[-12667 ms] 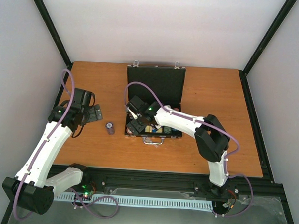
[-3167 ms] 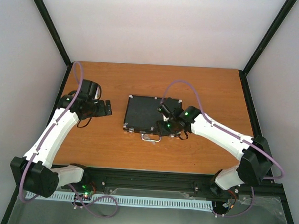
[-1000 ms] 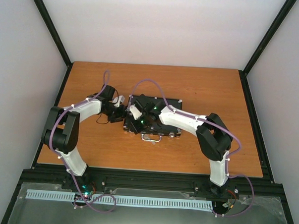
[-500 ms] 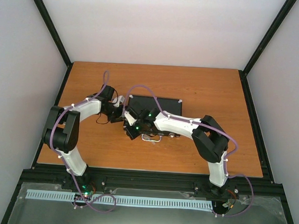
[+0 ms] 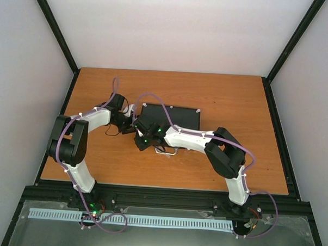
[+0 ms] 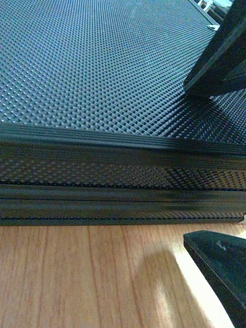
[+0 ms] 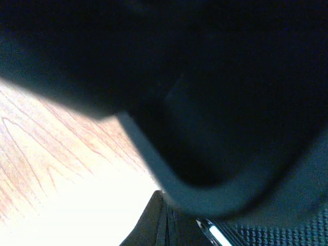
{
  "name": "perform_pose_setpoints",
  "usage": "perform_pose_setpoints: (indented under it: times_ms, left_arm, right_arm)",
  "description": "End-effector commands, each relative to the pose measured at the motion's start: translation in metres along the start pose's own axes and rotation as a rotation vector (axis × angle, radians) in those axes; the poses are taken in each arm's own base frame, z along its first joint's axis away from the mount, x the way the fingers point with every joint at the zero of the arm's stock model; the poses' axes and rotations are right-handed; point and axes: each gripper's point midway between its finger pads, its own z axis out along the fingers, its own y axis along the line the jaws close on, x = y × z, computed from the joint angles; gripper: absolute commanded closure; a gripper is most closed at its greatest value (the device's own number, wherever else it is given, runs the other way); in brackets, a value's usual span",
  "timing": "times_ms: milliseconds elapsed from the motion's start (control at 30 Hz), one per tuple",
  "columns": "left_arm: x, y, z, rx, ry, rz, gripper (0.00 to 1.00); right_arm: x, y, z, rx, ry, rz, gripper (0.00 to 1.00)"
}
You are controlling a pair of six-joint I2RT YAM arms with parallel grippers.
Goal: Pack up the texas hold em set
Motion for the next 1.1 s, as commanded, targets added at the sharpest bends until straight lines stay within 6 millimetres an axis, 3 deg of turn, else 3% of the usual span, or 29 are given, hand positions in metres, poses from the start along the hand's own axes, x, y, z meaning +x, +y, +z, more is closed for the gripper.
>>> perform_pose_setpoints:
  times_ms: [0, 233, 500, 833, 933, 1067]
  left_arm:
    - [0.03, 0.034, 0.018, -0.159, 0.088, -0.032, 0.26]
    - [0.031, 0.034, 0.016, -0.162, 0.089, -0.032, 0.27]
    - [0.033, 0.034, 0.016, -0.163, 0.096, -0.044, 0.28]
    - [0.038, 0.036, 0.018, -0.16, 0.11, -0.062, 0.28]
    - [0.038, 0.037, 0.018, -0.167, 0.111, -0.066, 0.28]
    - [0.036, 0.036, 0.015, -0.176, 0.105, -0.067, 0.28]
  right_arm:
    - [0.098, -0.059, 0.044, 0.215, 0.279, 0.065, 0.97]
    - [0.114, -0.061, 0.038, 0.217, 0.305, 0.084, 0.97]
    - [0.159, -0.067, 0.037, 0.208, 0.386, 0.124, 0.97]
    - [0.18, -0.078, 0.041, 0.26, 0.416, 0.171, 0.97]
    - [0.174, -0.077, 0.031, 0.249, 0.385, 0.169, 0.97]
    - [0.132, -0.064, -0.007, 0.185, 0.217, 0.136, 0.97]
